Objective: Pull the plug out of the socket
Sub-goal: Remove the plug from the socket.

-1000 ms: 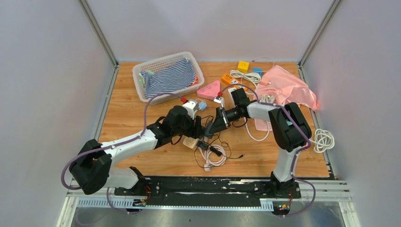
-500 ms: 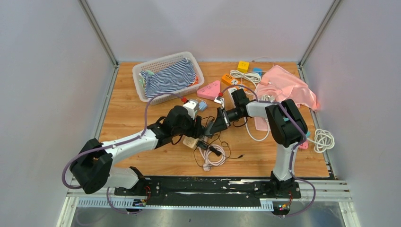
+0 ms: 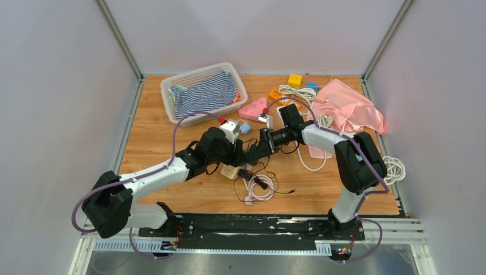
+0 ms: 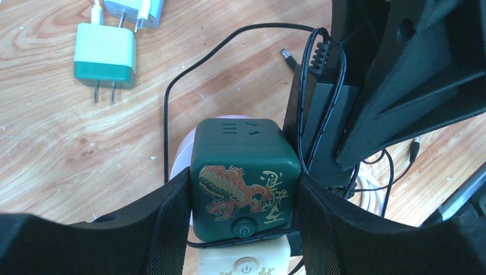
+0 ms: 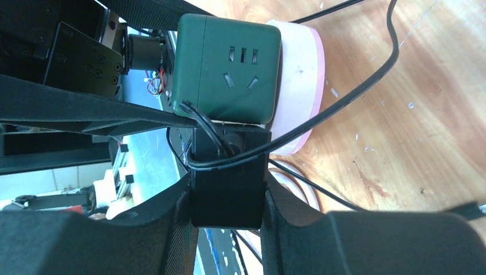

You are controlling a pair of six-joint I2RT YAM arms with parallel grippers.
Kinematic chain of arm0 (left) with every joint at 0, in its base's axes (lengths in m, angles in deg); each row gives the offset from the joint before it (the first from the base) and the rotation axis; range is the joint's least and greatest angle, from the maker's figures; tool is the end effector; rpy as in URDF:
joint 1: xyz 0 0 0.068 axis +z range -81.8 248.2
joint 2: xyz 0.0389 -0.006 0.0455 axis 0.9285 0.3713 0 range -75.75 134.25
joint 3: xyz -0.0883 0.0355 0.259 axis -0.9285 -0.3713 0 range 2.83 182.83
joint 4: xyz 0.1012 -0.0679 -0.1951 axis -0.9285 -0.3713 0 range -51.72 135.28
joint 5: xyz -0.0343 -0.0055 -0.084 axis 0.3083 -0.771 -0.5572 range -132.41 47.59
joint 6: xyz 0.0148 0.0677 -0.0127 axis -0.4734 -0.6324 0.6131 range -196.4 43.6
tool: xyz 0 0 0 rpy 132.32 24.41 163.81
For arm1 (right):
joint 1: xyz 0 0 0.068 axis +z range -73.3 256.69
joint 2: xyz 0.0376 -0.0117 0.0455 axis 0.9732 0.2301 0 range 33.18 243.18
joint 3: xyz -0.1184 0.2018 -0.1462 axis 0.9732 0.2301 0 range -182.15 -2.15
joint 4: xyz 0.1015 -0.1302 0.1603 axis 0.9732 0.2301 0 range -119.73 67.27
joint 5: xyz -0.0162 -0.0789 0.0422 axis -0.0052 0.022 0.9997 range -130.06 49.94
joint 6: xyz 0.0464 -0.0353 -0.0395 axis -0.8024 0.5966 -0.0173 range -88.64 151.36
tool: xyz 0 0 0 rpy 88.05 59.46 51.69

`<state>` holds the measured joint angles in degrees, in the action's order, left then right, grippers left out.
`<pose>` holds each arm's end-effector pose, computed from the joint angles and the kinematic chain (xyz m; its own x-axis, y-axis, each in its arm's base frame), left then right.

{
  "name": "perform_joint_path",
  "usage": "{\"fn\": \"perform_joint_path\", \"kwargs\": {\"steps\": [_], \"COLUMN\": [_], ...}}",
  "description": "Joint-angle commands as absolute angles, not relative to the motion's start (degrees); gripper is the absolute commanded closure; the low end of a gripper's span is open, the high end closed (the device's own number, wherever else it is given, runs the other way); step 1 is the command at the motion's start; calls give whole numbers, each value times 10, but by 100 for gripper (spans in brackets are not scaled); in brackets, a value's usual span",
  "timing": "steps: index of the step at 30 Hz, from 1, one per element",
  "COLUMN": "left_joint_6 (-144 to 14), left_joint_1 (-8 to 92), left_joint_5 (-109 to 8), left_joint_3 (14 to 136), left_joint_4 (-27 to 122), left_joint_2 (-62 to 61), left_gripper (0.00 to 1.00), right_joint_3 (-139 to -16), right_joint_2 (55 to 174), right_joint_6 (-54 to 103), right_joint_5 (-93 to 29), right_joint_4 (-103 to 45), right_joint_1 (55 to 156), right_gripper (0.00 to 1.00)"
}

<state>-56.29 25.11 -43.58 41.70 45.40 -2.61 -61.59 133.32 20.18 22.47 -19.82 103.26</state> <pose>0.1888 -0.1783 0.2260 -0.6241 0.1131 -0.7731 0.5120 0.8066 -0.2953 0.2725 0.1934 0.2065 -0.8158 -0.3079 -0.4895 -0.5623 0.2248 0.7958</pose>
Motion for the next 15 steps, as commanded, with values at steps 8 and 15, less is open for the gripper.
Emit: {"fn": "perform_joint_path", "kwargs": {"steps": [8,15], "left_joint_6": [-555,-556], "left_joint_1": [253,253], "left_joint_5": [-431,-433], "left_joint_3": [405,405], "left_joint_4": [413,416], "left_joint_2": [1,2], "left_gripper": [100,100], "right_joint_3": [-636,-647], "right_joint_2": [1451,1424], "right_joint_6": [327,320], "right_joint_5": [381,369], "right_joint_4": [-170,-167], "right_joint_1": [960,978], "right_gripper": [100,100]}}
